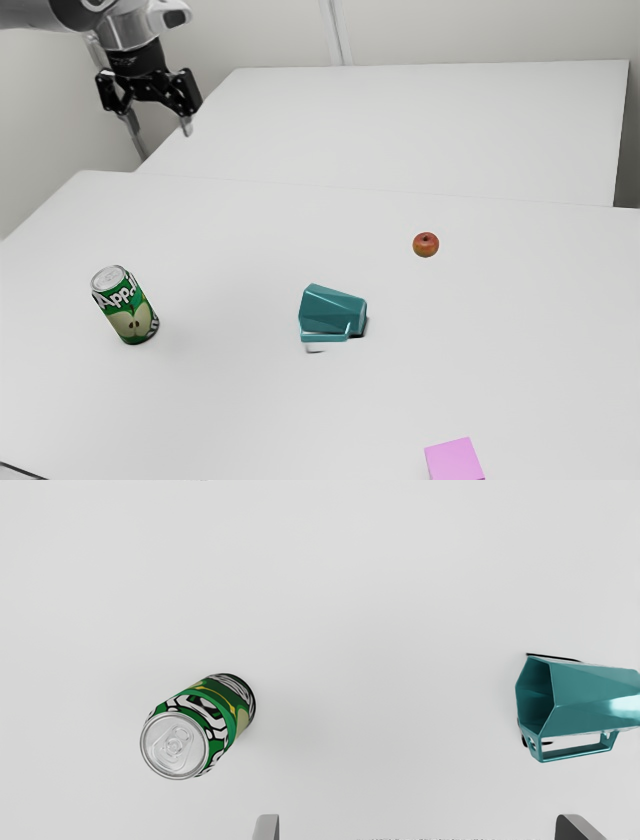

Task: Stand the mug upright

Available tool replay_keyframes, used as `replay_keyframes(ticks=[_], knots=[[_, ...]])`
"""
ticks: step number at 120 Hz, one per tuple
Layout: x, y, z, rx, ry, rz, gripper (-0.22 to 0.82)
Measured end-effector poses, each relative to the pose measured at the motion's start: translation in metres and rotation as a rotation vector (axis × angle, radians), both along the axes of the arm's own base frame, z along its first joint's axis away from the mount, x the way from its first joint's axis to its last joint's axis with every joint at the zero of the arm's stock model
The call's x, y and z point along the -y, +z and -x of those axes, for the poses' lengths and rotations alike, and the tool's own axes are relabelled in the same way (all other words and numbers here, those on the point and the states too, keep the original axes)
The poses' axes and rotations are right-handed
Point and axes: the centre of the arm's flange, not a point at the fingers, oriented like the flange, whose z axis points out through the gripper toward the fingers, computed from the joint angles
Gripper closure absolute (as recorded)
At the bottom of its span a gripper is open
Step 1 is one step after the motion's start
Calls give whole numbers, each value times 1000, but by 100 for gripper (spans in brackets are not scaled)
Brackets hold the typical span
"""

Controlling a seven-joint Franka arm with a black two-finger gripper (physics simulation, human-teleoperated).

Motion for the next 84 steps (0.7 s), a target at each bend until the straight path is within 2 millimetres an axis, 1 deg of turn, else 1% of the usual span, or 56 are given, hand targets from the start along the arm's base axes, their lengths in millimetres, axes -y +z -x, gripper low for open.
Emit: replay_keyframes(ticks=[14, 16, 20, 28, 32, 39, 45, 48, 54, 61, 71, 84], knots=[[11, -1, -1, 4, -32, 40, 0], [12, -2, -2, 3, -35, 50, 0], [16, -10, -6, -6, -40, 90, 0], [14, -41, -19, -33, -23, 198, 0], [11, -63, -27, -50, -3, 273, 0], [10, -111, -36, -78, 33, 414, 0], [13, -153, -36, -95, 70, 543, 0], [13, -170, -36, -93, 90, 601, 0], [14, -203, -28, -87, 132, 710, 0], [16, -231, -12, -64, 178, 816, 0], [14, -259, 11, -13, 233, 916, 0], [10, -294, 41, 50, 290, 992, 0]])
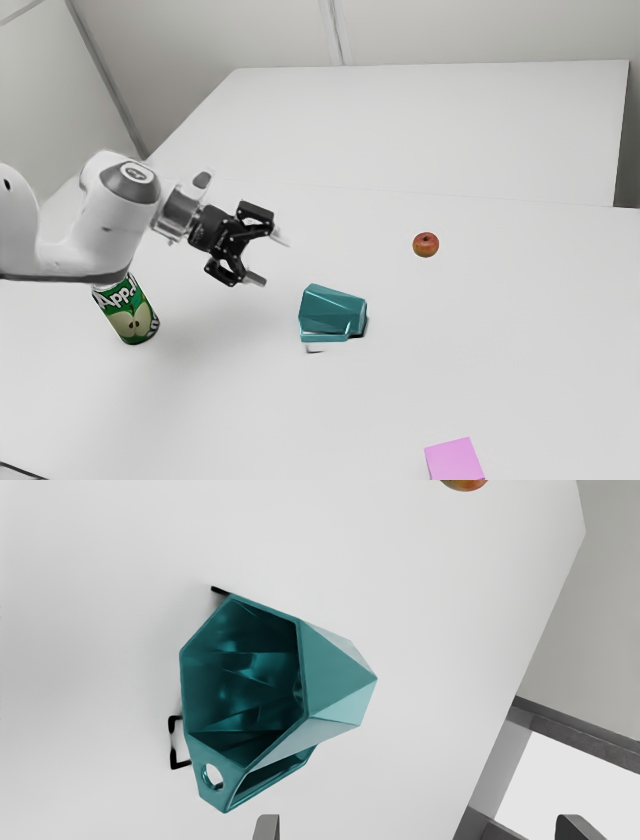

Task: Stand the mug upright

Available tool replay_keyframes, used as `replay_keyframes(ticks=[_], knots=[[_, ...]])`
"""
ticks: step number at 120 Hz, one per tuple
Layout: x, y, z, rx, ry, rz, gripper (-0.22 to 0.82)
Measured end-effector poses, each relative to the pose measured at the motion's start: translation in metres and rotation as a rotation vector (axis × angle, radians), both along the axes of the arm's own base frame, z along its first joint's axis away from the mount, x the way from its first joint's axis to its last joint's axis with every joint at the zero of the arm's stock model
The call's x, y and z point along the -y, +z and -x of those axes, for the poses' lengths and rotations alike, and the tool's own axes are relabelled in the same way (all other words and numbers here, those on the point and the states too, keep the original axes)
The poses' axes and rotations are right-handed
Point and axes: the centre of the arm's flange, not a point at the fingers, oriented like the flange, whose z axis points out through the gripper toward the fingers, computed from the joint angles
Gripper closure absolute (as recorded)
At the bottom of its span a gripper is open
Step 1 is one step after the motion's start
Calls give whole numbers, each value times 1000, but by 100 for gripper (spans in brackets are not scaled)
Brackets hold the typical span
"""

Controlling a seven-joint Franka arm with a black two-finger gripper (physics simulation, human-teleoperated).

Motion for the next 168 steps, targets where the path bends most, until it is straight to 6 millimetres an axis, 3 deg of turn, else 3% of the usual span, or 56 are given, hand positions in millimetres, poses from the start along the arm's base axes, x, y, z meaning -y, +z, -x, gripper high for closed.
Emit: replay_keyframes(ticks=[18, 48, 100, 132, 168], knots=[[-9, -45, 8, 48, 77, 43, 0], [-14, -74, 6, 154, 76, 35, 0], [6, -82, 18, 268, -14, 118, 0], [31, -94, 18, 296, -49, 155, 0], [56, -92, 15, 338, -77, 176, 1]])
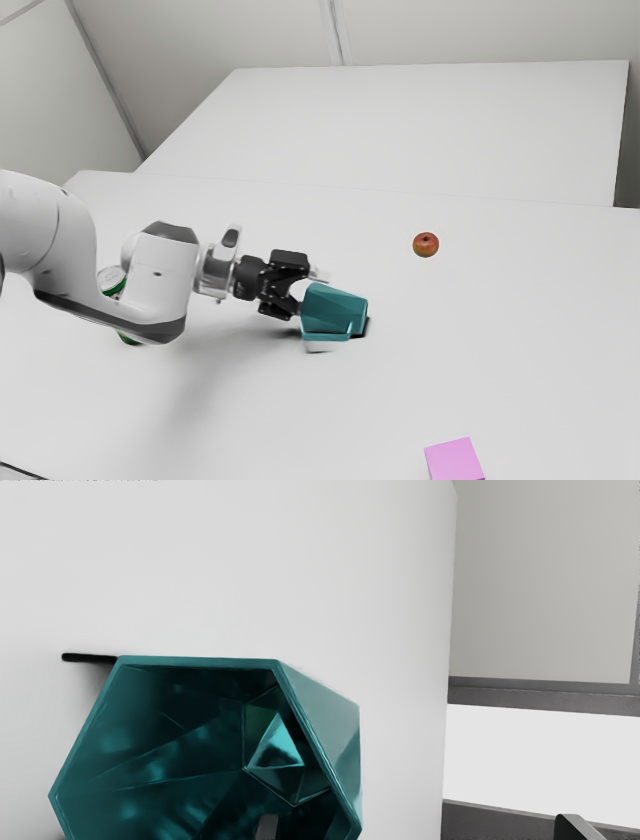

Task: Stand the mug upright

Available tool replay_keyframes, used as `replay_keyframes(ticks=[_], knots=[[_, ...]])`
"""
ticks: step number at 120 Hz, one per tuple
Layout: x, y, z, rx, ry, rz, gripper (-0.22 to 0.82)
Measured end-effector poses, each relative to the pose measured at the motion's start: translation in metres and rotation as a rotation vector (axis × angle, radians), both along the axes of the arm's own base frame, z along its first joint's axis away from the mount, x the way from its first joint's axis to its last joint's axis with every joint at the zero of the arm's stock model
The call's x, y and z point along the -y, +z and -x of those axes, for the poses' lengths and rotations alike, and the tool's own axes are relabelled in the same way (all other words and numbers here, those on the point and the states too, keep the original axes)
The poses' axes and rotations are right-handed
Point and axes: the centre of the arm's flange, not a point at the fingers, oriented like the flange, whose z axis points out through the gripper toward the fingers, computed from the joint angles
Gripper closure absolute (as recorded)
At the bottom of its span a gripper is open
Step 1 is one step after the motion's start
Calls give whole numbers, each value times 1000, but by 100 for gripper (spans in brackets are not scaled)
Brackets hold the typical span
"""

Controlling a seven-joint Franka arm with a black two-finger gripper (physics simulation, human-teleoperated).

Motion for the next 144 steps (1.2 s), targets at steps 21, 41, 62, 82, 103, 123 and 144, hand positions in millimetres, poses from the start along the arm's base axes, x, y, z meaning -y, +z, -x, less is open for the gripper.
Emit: replay_keyframes(ticks=[21, 41, 62, 82, 103, 123, 144], knots=[[-1, 0, -1, 12, 11, -2, 38], [2, 0, 0, 11, 8, -2, 63], [4, 0, 1, 7, 8, -2, 73], [4, 5, 0, 13, 7, -4, 76], [11, 53, -10, 111, -41, -53, 78], [23, 178, -59, 362, -328, -388, 78], [26, 257, -82, 393, -649, -912, 79]])
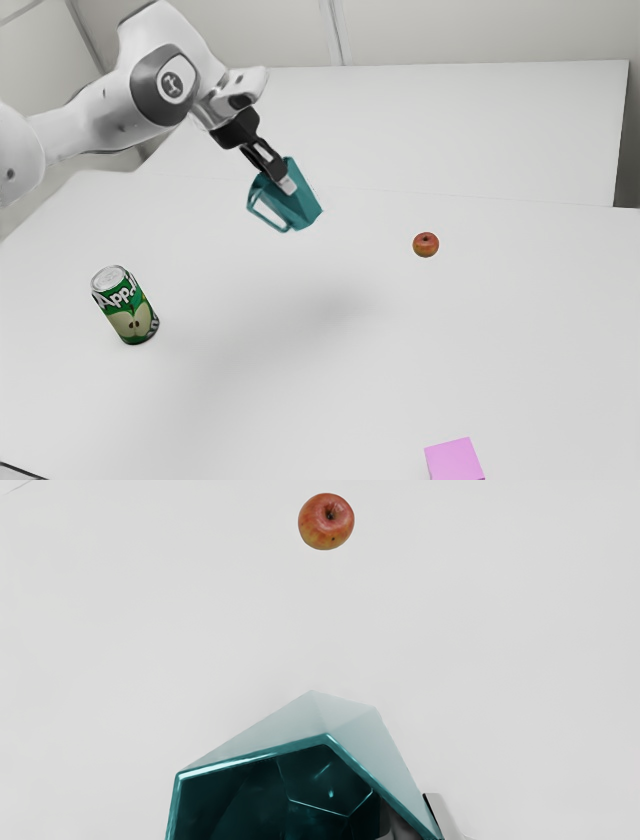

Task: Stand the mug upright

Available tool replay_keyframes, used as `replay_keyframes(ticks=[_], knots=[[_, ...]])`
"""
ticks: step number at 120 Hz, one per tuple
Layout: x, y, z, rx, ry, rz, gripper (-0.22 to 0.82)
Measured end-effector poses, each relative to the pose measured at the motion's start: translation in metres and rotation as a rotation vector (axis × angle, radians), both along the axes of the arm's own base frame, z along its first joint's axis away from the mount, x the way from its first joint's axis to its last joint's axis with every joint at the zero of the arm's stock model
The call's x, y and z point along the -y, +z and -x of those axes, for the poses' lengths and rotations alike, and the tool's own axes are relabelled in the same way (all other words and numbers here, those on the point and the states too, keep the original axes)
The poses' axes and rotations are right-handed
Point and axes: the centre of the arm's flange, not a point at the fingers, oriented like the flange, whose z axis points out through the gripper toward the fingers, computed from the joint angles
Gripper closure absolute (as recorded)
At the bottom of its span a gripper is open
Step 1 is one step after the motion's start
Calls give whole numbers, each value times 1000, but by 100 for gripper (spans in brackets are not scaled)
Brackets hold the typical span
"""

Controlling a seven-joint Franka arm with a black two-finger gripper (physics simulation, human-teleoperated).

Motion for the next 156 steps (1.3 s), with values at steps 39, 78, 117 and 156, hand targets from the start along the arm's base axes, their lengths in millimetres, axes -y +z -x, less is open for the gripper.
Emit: replay_keyframes(ticks=[39, 78, 117, 156], knots=[[-34, -125, 45, -233, 121, -337, 79], [4, -162, 77, -204, 249, -308, 79], [75, -175, 79, -131, 250, -279, 79], [28, -185, 64, -156, 426, -258, 59]])
